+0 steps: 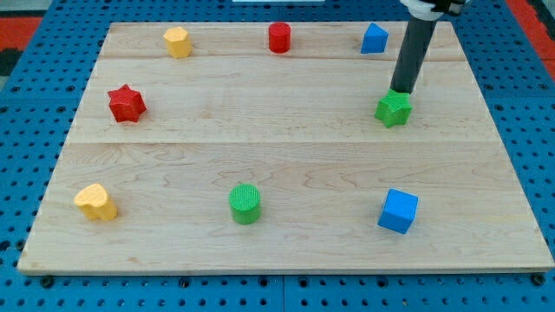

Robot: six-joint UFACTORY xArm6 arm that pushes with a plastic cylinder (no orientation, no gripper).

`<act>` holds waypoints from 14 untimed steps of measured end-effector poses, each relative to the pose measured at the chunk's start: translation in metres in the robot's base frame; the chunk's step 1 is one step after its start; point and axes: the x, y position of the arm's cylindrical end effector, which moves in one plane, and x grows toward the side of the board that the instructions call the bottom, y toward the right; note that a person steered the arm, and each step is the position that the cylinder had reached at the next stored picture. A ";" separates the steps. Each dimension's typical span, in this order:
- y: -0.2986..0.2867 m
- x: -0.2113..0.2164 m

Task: Move your arm to the bottom center

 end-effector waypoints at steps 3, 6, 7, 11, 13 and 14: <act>0.004 -0.030; 0.004 -0.030; 0.004 -0.030; -0.003 -0.030; 0.122 0.039; 0.146 0.143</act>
